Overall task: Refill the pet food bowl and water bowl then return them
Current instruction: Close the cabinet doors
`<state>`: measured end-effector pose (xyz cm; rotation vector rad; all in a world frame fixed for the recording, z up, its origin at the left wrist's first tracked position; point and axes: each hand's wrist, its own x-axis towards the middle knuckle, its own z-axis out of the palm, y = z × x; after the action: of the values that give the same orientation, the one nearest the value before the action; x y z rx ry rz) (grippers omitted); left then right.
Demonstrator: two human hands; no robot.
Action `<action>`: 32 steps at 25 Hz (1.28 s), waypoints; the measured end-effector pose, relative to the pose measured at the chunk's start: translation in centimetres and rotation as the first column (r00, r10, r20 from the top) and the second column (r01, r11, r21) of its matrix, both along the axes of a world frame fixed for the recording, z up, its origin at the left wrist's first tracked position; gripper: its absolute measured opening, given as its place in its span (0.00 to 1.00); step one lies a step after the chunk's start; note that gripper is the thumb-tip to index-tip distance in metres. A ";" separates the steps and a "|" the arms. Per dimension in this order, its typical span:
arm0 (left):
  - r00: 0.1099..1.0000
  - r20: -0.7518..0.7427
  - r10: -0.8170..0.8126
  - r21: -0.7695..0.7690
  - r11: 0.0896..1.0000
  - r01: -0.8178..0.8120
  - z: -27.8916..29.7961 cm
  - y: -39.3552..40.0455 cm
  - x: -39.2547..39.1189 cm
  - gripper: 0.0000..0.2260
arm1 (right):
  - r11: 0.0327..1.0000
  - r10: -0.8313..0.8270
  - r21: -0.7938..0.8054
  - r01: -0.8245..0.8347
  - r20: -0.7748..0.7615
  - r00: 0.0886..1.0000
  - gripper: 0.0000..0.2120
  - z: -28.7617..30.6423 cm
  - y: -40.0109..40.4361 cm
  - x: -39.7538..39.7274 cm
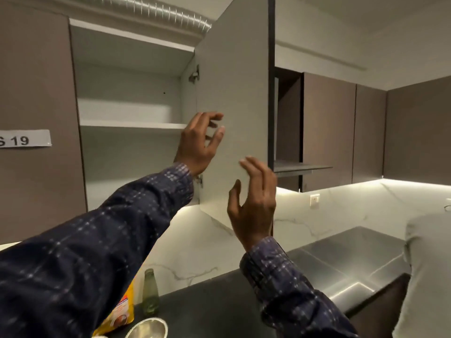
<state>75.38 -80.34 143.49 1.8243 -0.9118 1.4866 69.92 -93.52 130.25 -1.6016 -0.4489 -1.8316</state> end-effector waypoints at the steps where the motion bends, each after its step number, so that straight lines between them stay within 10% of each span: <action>1: 1.000 0.001 0.014 -0.006 1.000 -0.014 1.1 -1.8 -0.2 0.20 | 0.998 -0.003 0.057 0.004 -0.017 1.000 0.24 0.7 -1.5 0.1; 9: 0.915 -0.331 0.231 0.153 0.970 -0.190 1.2 -12.4 -0.1 0.51 | 0.952 0.305 0.185 -0.244 -0.494 0.814 0.32 1.5 -7.0 4.1; 17: 0.921 -0.268 0.284 0.094 0.959 -0.268 -0.8 -7.1 -2.3 0.44 | 0.947 0.313 0.060 -0.315 -0.379 0.871 0.23 0.2 -1.6 3.9; 26: 0.855 -0.103 0.509 -0.034 0.857 -0.514 -3.7 11.7 -1.2 0.33 | 0.759 0.410 -0.261 -0.597 -0.520 0.749 0.49 -1.8 14.6 7.3; 32: 0.528 -0.137 0.838 0.155 0.545 -0.824 -6.2 25.3 3.7 0.36 | 0.779 0.190 -0.417 -0.468 -0.555 0.810 0.49 -2.6 27.9 14.1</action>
<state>79.12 -55.04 137.34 2.5971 0.1154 1.7360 83.99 -65.62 127.69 -2.1041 -1.0095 -1.0006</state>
